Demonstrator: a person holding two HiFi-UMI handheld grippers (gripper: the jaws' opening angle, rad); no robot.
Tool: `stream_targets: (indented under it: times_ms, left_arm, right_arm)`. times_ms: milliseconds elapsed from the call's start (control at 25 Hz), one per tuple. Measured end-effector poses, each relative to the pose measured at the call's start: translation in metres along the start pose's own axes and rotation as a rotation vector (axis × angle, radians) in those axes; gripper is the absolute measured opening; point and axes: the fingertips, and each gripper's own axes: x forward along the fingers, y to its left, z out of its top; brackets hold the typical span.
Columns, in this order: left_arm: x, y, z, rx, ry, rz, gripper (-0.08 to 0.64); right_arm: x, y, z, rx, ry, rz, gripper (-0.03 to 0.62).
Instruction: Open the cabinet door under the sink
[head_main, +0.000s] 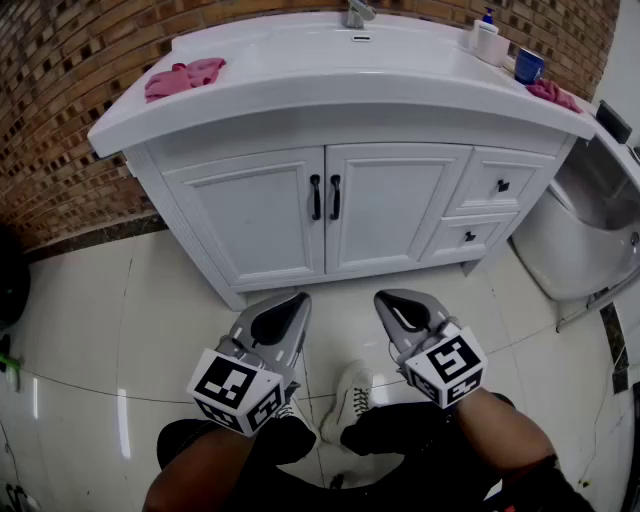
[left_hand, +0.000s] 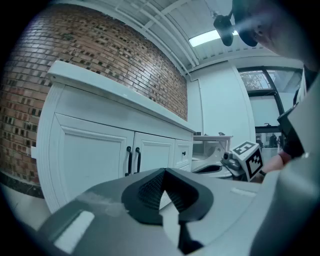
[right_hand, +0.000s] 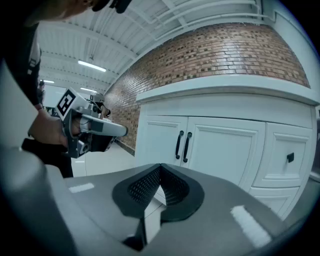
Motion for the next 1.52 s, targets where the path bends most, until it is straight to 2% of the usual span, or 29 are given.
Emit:
stream_targets:
  times_ms: [120,200,360,480,560,720,960,1200,1320,1520]
  left_arm:
    - [0.009,0.012,-0.001,-0.017,-0.004,0.012,0.003]
    - [0.016,0.021,0.002,-0.033,-0.013,0.022,0.003]
    - [0.024,0.034,0.000,-0.061,-0.028,0.044,0.003]
    - [0.031,0.038,-0.010,-0.064,-0.013,0.050,0.003]
    - [0.031,0.040,-0.015,-0.066,0.003,0.053,0.003]
    - [0.024,0.056,-0.015,-0.049,0.021,0.082,0.003]
    - [0.008,0.067,-0.017,-0.015,0.040,0.111,0.003]
    - [0.007,0.064,-0.024,-0.066,0.030,0.117,0.003]
    - [0.006,0.060,-0.027,-0.064,0.039,0.103,0.003]
    - [0.006,0.053,-0.026,-0.082,0.033,0.089,0.003]
  right_arm:
    - [0.012,-0.015,0.003,0.090,-0.016,-0.023,0.008]
    - [0.024,-0.027,0.012,0.116,-0.038,-0.040,0.008]
    - [0.060,-0.045,0.024,0.110,-0.037,-0.069,0.012]
    - [0.089,-0.052,0.028,0.083,-0.028,-0.099,0.047]
    - [0.106,-0.062,0.028,0.094,-0.024,-0.126,0.078]
    - [0.136,-0.092,0.034,0.141,-0.045,-0.172,0.094]
    - [0.170,-0.098,0.039,0.139,-0.045,-0.156,0.101]
    - [0.181,-0.099,0.043,0.134,-0.049,-0.165,0.099]
    - [0.183,-0.100,0.046,0.130,-0.041,-0.168,0.058]
    - [0.177,-0.096,0.044,0.166,-0.015,-0.129,0.049]
